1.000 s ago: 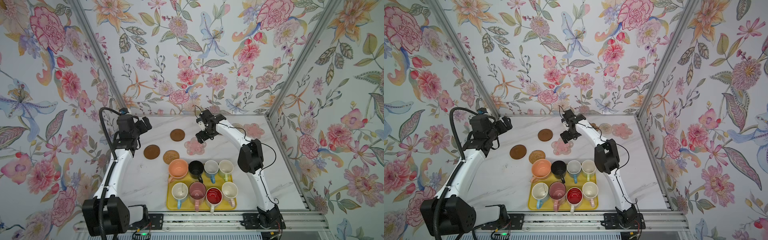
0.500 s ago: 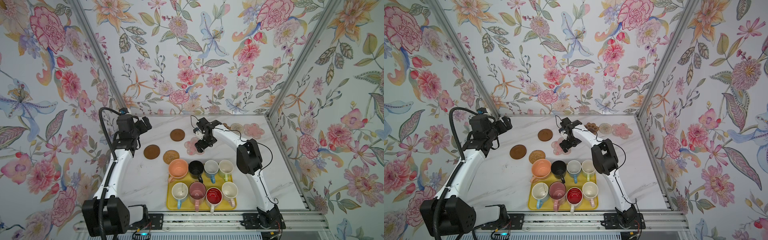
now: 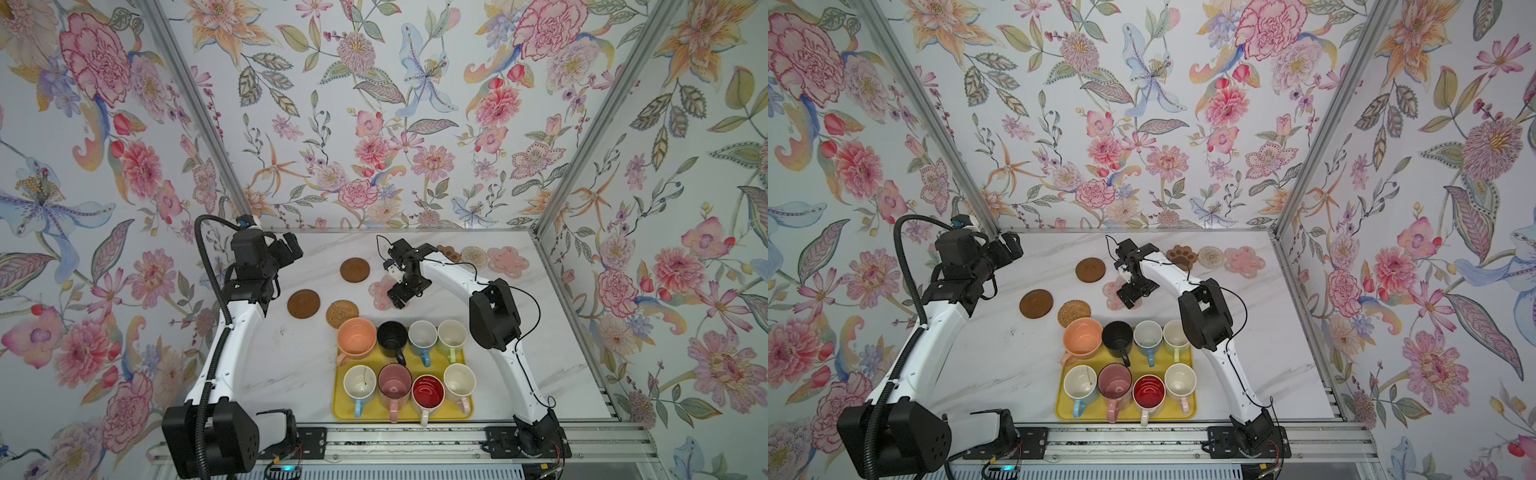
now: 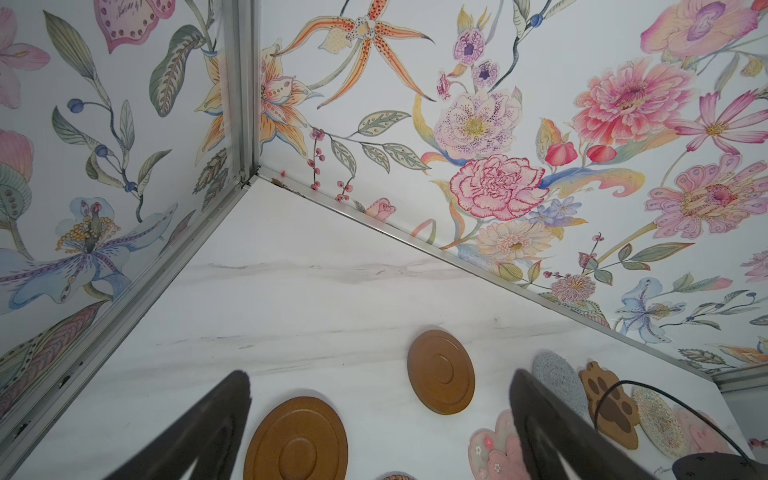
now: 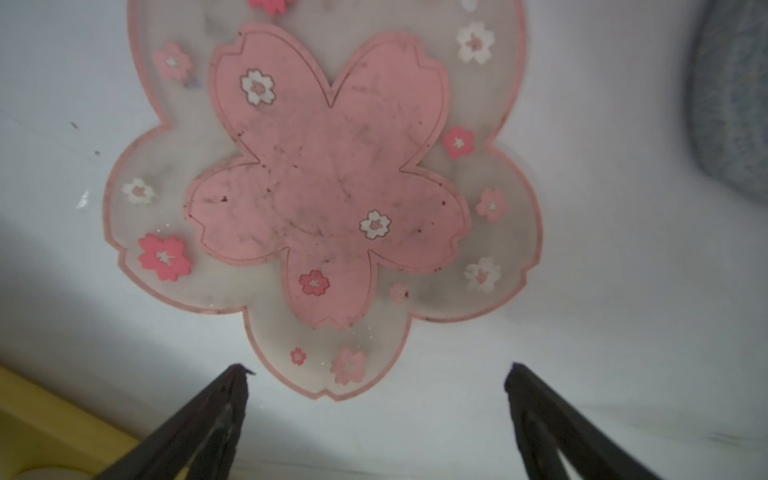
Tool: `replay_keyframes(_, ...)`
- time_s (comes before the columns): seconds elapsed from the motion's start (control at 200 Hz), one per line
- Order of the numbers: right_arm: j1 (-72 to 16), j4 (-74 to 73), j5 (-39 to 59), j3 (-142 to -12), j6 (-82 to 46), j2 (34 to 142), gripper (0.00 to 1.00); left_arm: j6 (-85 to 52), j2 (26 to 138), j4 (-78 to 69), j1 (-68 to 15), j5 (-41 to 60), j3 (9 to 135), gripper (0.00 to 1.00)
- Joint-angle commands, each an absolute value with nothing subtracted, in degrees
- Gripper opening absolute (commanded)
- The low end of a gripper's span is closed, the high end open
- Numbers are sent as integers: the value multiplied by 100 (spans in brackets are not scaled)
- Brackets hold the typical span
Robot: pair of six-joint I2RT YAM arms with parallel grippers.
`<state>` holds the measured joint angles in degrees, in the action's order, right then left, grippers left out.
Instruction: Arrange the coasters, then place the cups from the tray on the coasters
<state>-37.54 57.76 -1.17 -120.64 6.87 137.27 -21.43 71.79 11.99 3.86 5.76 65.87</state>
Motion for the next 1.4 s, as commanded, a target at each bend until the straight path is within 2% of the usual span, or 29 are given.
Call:
replay_keyframes(0.0,-3792,5841,-272,-12263,688,13928,98,-2121,7006,1265,448,590,6476,99)
replay_keyframes(0.646,-3767,5847,-493,-13193,393,14746,98,-2067,6722,1354,457,525,6387,99)
replay_keyframes(1.151,-3525,5840,-670,-14782,-60,15680,98,-2145,6596,1422,457,540,6360,99)
replay_keyframes(1.396,-3409,5836,-436,-15176,-345,15424,99,-2180,6593,1423,457,580,6353,99)
